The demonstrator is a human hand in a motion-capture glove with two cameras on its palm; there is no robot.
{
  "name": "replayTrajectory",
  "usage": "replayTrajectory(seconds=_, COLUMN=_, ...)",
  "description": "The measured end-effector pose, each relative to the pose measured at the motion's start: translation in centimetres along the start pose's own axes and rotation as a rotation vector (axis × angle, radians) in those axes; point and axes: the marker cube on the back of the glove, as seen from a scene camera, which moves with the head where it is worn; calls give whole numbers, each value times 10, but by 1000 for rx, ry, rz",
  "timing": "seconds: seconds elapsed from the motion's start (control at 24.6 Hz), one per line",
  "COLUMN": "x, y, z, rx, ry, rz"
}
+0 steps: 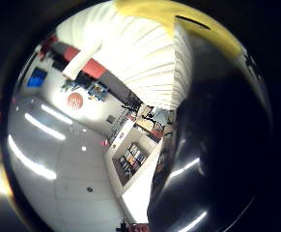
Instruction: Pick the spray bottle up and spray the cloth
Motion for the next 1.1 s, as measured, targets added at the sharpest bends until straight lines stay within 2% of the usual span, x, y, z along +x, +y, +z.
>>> replayTrajectory(seconds=0.08, x=-1, y=27, z=-19, rx=88, ry=35, rz=-102)
replayTrajectory(seconds=0.24, x=-15, y=46, z=-27, rx=257, ry=1, rz=-336)
replayTrajectory(seconds=0.45, x=-26, y=68, z=-30, rx=400, ry=-206, rz=-656)
replayTrajectory(seconds=0.57, x=-27, y=81, z=-29, rx=457, ry=-305, rz=-790)
replayTrajectory(seconds=0.77, x=-26, y=86, z=-29, rx=521, ry=-328, rz=-825)
replayTrajectory(seconds=1.1, x=-52, y=79, z=-9, rx=503, ry=-320, rz=-800)
